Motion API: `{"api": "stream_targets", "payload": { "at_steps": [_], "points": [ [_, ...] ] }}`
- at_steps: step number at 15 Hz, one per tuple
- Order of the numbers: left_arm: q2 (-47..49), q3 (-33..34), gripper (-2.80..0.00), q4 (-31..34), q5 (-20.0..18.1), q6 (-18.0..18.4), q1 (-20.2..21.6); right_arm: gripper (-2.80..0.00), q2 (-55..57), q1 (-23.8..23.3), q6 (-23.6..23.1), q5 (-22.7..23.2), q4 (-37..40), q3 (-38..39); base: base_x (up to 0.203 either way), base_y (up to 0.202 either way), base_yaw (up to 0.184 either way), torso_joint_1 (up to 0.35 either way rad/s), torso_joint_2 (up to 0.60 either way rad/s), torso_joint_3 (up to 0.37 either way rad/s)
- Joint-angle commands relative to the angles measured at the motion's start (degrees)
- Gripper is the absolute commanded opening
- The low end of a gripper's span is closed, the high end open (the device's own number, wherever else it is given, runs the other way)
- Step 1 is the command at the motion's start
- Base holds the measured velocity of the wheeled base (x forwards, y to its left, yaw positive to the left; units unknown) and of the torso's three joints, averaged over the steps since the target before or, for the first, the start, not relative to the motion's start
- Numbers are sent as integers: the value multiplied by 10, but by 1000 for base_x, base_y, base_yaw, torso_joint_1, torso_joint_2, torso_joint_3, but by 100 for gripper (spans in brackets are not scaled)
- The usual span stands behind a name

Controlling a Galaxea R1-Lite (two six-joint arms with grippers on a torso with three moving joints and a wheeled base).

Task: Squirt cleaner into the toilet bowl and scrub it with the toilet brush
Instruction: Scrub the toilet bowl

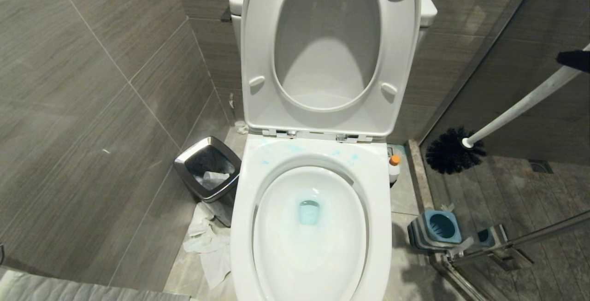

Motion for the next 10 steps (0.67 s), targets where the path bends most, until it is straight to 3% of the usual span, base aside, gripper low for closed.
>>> {"api": "stream_targets", "payload": {
  "at_steps": [1, 5, 10],
  "points": [
    [0, 1, -280, 0, 0, 0, -1, -280, 40, 81, 0, -49, -2, -15, 0, 0, 0, 6, 6, 144],
    [0, 1, -280, 0, 0, 0, -1, -280, 127, 174, 12, -101, -5, -68, 0, 0, 0, 1, 0, 32],
    [0, 1, -280, 0, 0, 0, 0, -280, 252, 250, 61, -153, -5, -141, 0, 0, 0, 0, 0, 0]
  ]
}}
